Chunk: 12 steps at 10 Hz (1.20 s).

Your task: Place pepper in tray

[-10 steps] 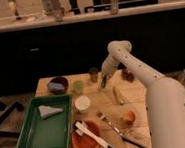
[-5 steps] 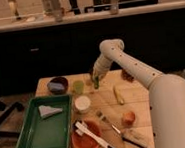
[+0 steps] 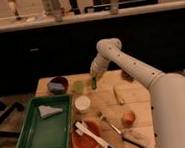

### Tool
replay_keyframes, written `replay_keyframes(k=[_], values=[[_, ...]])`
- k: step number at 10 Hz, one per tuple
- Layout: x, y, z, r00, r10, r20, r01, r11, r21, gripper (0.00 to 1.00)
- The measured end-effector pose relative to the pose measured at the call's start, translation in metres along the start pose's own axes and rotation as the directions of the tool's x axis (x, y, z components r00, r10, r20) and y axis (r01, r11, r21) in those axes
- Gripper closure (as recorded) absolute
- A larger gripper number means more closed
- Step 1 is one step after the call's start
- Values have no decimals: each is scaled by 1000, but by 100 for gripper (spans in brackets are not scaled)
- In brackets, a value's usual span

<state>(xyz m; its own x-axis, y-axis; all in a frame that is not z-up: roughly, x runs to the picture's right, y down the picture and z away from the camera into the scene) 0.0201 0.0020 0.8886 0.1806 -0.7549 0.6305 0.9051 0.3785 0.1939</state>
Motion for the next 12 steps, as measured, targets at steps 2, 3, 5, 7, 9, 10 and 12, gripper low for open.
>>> replay_keyframes(k=[2, 3, 5, 7, 9, 10, 12], values=[[0, 0, 0, 1000, 0, -1, 0, 1000, 0, 100], [0, 0, 0, 1000, 0, -1, 0, 1000, 1, 100], [-5, -6, -2, 999, -39, 5, 39, 999, 12, 100], [-23, -38, 2, 992, -121, 24, 120, 992, 25, 100], [-37, -71, 9, 980, -196, 45, 194, 980, 37, 100], [-48, -94, 14, 965, -253, 66, 250, 967, 47, 100], [-72, -125, 23, 931, -348, 112, 342, 937, 64, 100]])
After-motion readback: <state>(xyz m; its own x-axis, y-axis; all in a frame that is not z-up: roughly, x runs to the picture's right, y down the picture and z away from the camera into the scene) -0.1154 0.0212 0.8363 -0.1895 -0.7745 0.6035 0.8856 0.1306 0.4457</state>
